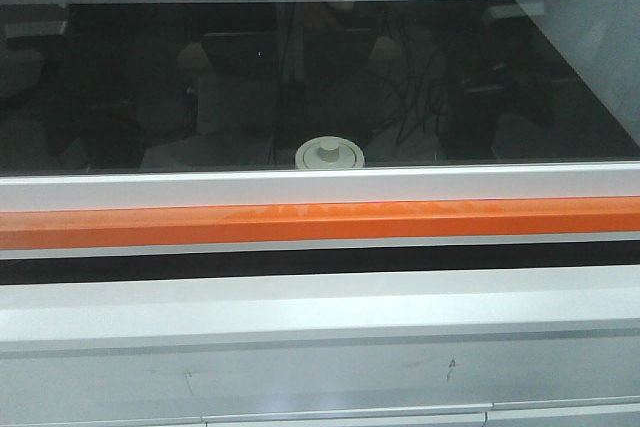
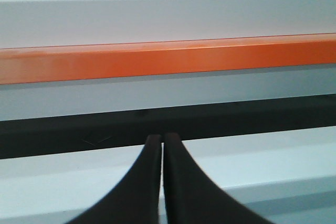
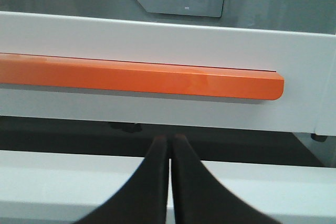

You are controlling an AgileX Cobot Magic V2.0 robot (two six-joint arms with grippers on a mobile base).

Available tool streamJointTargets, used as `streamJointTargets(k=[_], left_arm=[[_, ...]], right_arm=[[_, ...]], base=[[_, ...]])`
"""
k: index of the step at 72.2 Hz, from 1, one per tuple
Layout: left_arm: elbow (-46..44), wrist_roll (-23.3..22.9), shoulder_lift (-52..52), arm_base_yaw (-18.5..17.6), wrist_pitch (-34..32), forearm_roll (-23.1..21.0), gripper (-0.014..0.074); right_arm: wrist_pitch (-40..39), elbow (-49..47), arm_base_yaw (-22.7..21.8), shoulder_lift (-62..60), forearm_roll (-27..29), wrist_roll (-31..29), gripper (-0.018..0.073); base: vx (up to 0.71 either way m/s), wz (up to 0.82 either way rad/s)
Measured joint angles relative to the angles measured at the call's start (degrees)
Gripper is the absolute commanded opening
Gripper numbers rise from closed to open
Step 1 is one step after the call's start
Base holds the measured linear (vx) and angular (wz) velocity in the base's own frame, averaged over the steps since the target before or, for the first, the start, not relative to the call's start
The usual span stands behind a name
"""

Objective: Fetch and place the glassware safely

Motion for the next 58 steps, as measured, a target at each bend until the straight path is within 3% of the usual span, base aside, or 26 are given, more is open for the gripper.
streamJointTargets(k=[58], left_arm=[[0.0,0.0,0.0,0.0,0.0,0.0,-0.0007]], right_arm=[[0.0,0.0,0.0,0.0,0.0,0.0,-0.0008]], base=[[0.0,0.0]])
